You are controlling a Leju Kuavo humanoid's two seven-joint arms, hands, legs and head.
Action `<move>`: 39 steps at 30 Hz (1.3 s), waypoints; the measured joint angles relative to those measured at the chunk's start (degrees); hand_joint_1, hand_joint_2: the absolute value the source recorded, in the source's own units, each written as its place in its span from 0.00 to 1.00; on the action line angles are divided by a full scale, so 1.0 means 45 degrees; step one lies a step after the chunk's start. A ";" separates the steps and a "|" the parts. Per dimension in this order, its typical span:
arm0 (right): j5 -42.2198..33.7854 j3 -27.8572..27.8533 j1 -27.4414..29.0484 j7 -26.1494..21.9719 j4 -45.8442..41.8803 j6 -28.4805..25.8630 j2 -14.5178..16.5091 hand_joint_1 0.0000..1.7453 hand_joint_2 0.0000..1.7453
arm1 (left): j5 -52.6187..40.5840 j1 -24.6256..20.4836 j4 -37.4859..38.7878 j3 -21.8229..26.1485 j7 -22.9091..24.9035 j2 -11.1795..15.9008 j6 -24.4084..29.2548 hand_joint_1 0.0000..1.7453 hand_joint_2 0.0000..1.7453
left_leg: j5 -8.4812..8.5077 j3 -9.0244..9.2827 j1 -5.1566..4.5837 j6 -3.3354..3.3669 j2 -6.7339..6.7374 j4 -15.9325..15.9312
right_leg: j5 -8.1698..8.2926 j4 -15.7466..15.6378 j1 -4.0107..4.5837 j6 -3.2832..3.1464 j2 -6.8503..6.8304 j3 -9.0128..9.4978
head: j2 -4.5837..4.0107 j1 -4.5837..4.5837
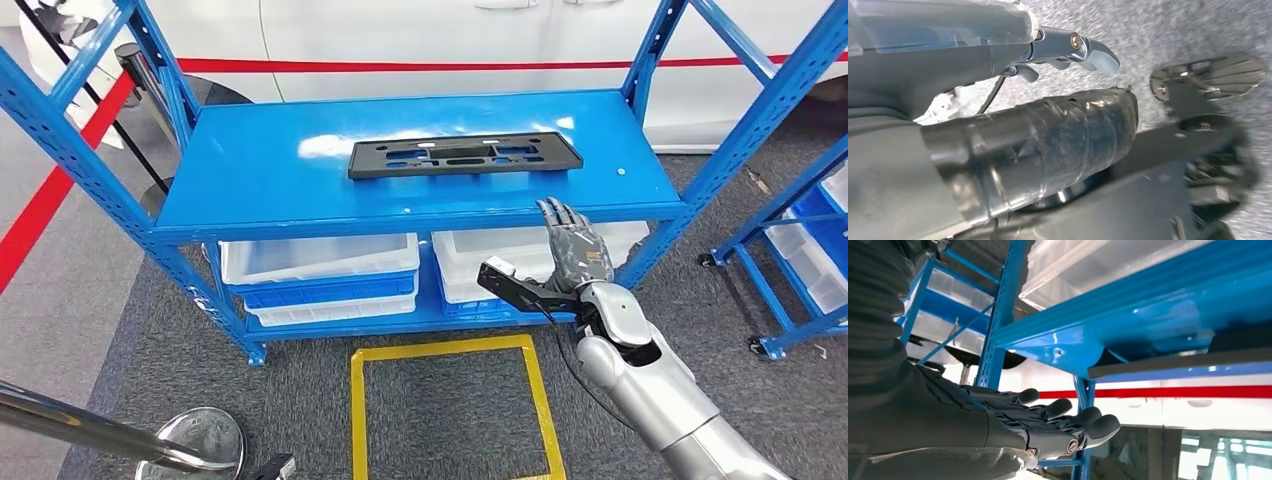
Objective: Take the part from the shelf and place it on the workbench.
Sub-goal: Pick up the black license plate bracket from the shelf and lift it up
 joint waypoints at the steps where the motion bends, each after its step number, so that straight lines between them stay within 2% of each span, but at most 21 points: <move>1: 0.0078 -0.0064 0.0017 0.0009 0.0034 -0.0077 -0.0034 0.00 0.25 | 0.0000 -0.0007 0.0004 -0.0016 -0.0015 0.0000 -0.0001 0.00 0.00 | -0.0121 0.0078 -0.0036 0.0086 -0.0005 -0.0128 | -0.0044 0.0012 0.0013 0.0075 0.0000 -0.0014 | 0.0000 0.0005; 2: 0.0156 -0.0125 0.0038 0.0012 0.0067 -0.0170 -0.0066 0.00 0.00 | -0.0004 -0.0004 0.0006 -0.0033 -0.0029 0.0000 -0.0001 0.00 0.00 | -0.0178 0.0126 -0.0070 0.0178 -0.0015 -0.0199 | -0.0070 0.0006 0.0025 0.0146 -0.0002 -0.0022 | 0.0000 0.0004; 4: 0.0257 -0.0267 0.0089 0.0006 0.0128 -0.0324 -0.0136 0.00 0.00 | -0.0011 0.0018 0.0010 -0.0057 -0.0052 -0.0001 0.0000 0.00 0.00 | -0.0251 0.0229 -0.0055 0.0372 -0.0023 -0.0317 | -0.0162 0.0016 0.0000 0.0287 -0.0004 0.0016 | 0.0000 0.0008; 6: 0.0282 -0.0461 0.0114 0.0003 0.0179 -0.0386 -0.0240 0.00 0.00 | -0.0017 0.0017 0.0011 -0.0068 -0.0064 0.0000 0.0002 0.00 0.00 | -0.0289 0.0411 -0.0016 0.0550 -0.0028 -0.0467 | -0.0516 0.0684 -0.0032 0.0397 -0.0006 -0.0280 | 0.0000 0.0012; 8: 0.0282 -0.0661 0.0147 0.0005 0.0244 -0.0399 -0.0345 0.00 0.00 | -0.0021 0.0005 0.0011 -0.0074 -0.0069 0.0009 0.0005 0.00 0.00 | -0.0378 0.0551 -0.0015 0.0665 -0.0039 -0.0514 | -0.1097 0.2245 -0.0045 0.0454 -0.0007 -0.1201 | 0.0000 0.0016; 10: 0.0282 -0.0763 0.0246 0.0005 0.0328 -0.0405 -0.0406 0.00 0.00 | -0.0021 0.0009 0.0011 -0.0087 -0.0069 0.0013 0.0004 0.00 0.00 | -0.0526 0.0708 -0.0027 0.0698 -0.0049 -0.0503 | -0.1173 0.3414 -0.0048 0.0483 -0.0009 -0.2109 | 0.0000 0.0015; 12: 0.0282 -0.0821 0.0338 0.0003 0.0396 -0.0404 -0.0447 0.00 0.00 | -0.0019 0.0012 0.0011 -0.0117 -0.0069 0.0009 0.0001 0.00 0.00 | -0.0736 0.0966 -0.0031 0.0669 -0.0063 -0.0480 | -0.0252 0.2889 -0.0049 0.0455 -0.0014 -0.2215 | 0.0000 0.0016; 14: 0.0282 -0.0926 0.0359 0.0000 0.0425 -0.0397 -0.0515 0.00 0.00 | -0.0017 0.0002 0.0015 -0.0143 -0.0069 0.0004 0.0001 0.00 0.00 | -0.0980 0.1236 -0.0050 0.0568 -0.0084 -0.0451 | 0.0834 0.1426 -0.0012 0.0367 -0.0008 -0.1746 | 0.0000 0.0020; 15: 0.0277 -0.0997 0.0361 -0.0007 0.0431 -0.0388 -0.0570 0.00 0.00 | -0.0012 -0.0004 0.0020 -0.0152 -0.0069 0.0003 0.0001 0.00 0.00 | -0.1067 0.1307 -0.0065 0.0498 -0.0099 -0.0442 | 0.1068 0.0868 0.0025 0.0308 -0.0007 -0.1508 | 0.0000 0.0026; 17: 0.0254 -0.1164 0.0386 -0.0036 0.0411 -0.0370 -0.0680 0.00 0.00 | -0.0001 -0.0020 0.0031 -0.0162 -0.0069 0.0003 0.0002 0.00 0.00 | -0.1145 0.1321 -0.0094 0.0372 -0.0113 -0.0451 | 0.0952 0.0462 0.0104 0.0188 -0.0001 -0.1297 | 0.0000 0.0038; 19: 0.0199 -0.1388 0.0429 -0.0080 0.0271 -0.0357 -0.0792 0.00 0.00 | 0.0005 -0.0024 0.0034 -0.0170 -0.0069 0.0012 0.0008 0.00 0.00 | -0.1224 0.1314 -0.0101 0.0260 -0.0087 -0.0464 | 0.0805 0.0258 0.0053 0.0077 0.0016 -0.1193 | 0.0000 0.0041; 21: 0.0080 -0.1660 0.0468 -0.0150 0.0054 -0.0347 -0.0902 0.00 0.50 | 0.0005 -0.0025 0.0035 -0.0176 -0.0079 0.0027 0.0018 0.00 0.00 | -0.1549 0.1074 -0.0102 0.0154 -0.0046 0.0095 | 0.0738 0.0119 -0.0029 -0.0050 0.0022 -0.1011 | 0.0000 0.0037; 23: -0.0044 -0.1869 0.0519 -0.0223 -0.0123 -0.0330 -0.0982 0.00 1.00 | 0.0005 -0.0025 0.0035 -0.0181 -0.0090 0.0026 0.0022 0.00 0.00 | -0.2092 0.0262 -0.0072 0.0087 -0.0026 0.1590 | 0.0637 0.0055 -0.0025 -0.0168 0.0004 -0.0830 | 0.0000 0.0034; 25: -0.0129 -0.1993 0.0648 -0.0257 -0.0278 -0.0297 -0.1041 0.00 1.00 | 0.0005 -0.0007 0.0035 -0.0187 -0.0096 0.0018 0.0027 0.00 0.00 | -0.2266 -0.0656 -0.0056 0.0063 -0.0025 0.2909 | 0.0508 0.0054 0.0011 -0.0213 0.0002 -0.0669 | 0.0000 0.0034; 26: -0.0164 -0.2052 0.0724 -0.0268 -0.0364 -0.0267 -0.1069 0.00 1.00 | 0.0005 0.0004 0.0035 -0.0188 -0.0102 0.0017 0.0030 0.00 0.00 | -0.1997 -0.0873 -0.0057 0.0079 -0.0025 0.2999 | 0.0428 0.0056 0.0029 -0.0215 0.0011 -0.0562 | 0.0000 0.0034; 28: -0.0202 -0.2180 0.0823 -0.0303 -0.0539 -0.0188 -0.1105 0.00 1.00 | 0.0006 0.0014 0.0035 -0.0191 -0.0120 0.0021 0.0036 0.00 0.00 | -0.0840 -0.0672 -0.0082 0.0203 -0.0025 0.1872 | 0.0245 0.0056 0.0058 -0.0197 0.0037 -0.0302 | 0.0000 0.0035; 30: -0.0194 -0.2276 0.0851 -0.0391 -0.0684 -0.0102 -0.1114 0.00 1.00 | 0.0008 0.0009 0.0051 -0.0194 -0.0134 0.0049 0.0034 0.00 0.00 | -0.0019 -0.0182 -0.0162 0.0392 -0.0021 0.0520 | 0.0093 0.0058 0.0091 -0.0132 0.0063 -0.0132 | 0.0000 0.0067; 33: -0.0123 -0.2311 0.0922 -0.0530 -0.0868 -0.0006 -0.1103 0.00 1.00 | 0.0011 -0.0025 0.0069 -0.0203 -0.0162 0.0069 0.0019 0.00 0.00 | -0.0109 0.0133 -0.0254 0.0564 -0.0030 -0.0214 | 0.0026 0.0027 0.0082 0.0059 0.0075 -0.0150 | 0.0000 0.0094; 36: 0.0066 -0.2309 0.0924 -0.0640 -0.1076 0.0031 -0.1071 0.00 1.00 | 0.0023 -0.0012 0.0069 -0.0204 -0.0192 0.0040 0.0017 0.00 0.00 | -0.0155 0.0470 -0.0119 0.0676 -0.0029 -0.0661 | -0.0231 0.0273 0.0077 0.0238 0.0048 -0.0208 | 0.0000 0.0123; 37: 0.0143 -0.2306 0.0904 -0.0667 -0.1120 0.0057 -0.1043 0.00 1.00 | 0.0027 -0.0015 0.0069 -0.0204 -0.0199 0.0032 0.0017 0.00 0.00 | -0.0158 0.0602 -0.0075 0.0719 -0.0029 -0.0772 | -0.0491 0.0808 0.0055 0.0293 0.0042 -0.0458 | 0.0000 0.0140; 39: 0.0265 -0.2267 0.0912 -0.0685 -0.1143 0.0123 -0.0945 0.00 1.00 | 0.0032 -0.0039 0.0069 -0.0204 -0.0204 0.0030 0.0021 0.00 0.00 | -0.0241 0.0747 -0.0075 0.0776 -0.0036 -0.0812 | -0.1092 0.2477 -0.0021 0.0406 0.0037 -0.1399 | 0.0000 0.0165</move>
